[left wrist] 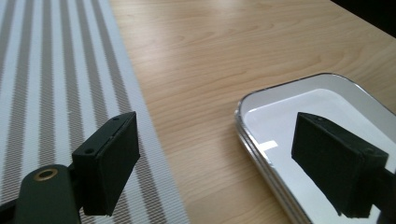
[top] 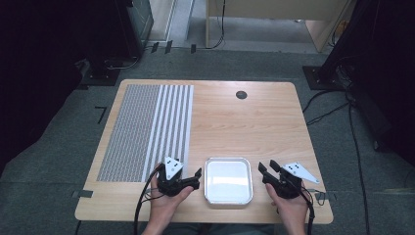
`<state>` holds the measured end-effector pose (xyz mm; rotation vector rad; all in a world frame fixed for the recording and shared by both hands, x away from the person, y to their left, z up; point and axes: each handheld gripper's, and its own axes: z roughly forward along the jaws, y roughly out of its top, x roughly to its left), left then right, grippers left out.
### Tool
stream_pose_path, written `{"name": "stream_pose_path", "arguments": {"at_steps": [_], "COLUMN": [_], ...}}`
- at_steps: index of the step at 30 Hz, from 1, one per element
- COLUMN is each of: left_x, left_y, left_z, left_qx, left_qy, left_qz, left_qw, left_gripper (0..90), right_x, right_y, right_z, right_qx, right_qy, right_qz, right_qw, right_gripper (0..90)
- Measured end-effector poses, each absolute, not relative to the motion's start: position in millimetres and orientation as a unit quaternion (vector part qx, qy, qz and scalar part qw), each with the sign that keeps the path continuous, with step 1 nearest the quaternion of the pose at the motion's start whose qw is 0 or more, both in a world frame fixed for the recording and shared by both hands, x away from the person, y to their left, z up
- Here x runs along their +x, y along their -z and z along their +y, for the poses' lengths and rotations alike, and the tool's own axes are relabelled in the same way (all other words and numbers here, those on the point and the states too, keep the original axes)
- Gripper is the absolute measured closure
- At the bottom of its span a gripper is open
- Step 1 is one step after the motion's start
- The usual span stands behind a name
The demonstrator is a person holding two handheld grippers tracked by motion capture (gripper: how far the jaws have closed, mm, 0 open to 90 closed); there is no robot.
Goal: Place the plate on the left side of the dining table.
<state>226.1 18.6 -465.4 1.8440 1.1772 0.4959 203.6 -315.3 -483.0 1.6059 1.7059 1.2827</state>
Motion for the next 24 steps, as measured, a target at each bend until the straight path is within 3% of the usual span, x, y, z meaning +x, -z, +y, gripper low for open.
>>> {"name": "stream_pose_path", "arguments": {"at_steps": [8,10,13,18,24], "left_x": [221.2,220.2,220.7,219.0,219.4], "left_y": [469.4,471.7,478.7,485.4,490.2], "left_z": [-0.2,-4.0,-9.1,-9.5,-8.7], "left_qx": [0.744,0.748,0.753,0.758,0.763], "left_qy": [-0.171,-0.164,-0.141,-0.131,-0.113], "left_qz": [0.477,0.479,0.491,0.490,0.485], "left_qw": [0.436,0.430,0.415,0.410,0.412], "left_gripper": [40.2,44.5,48.2,62.3,72.6], "right_x": [209.0,211.0,213.9,218.7,220.9], "right_y": [488.4,489.2,490.7,496.5,500.7], "right_z": [-309.7,-308.3,-307.1,-303.6,-301.9], "right_qx": [0.600,0.608,0.617,0.633,0.647], "right_qy": [-0.460,-0.467,-0.468,-0.462,-0.457], "right_qz": [0.628,0.625,0.621,0.616,0.604], "right_qw": [0.183,0.146,0.118,0.085,0.080], "right_gripper": [67.5,74.7,78.4,82.1,83.4]}}
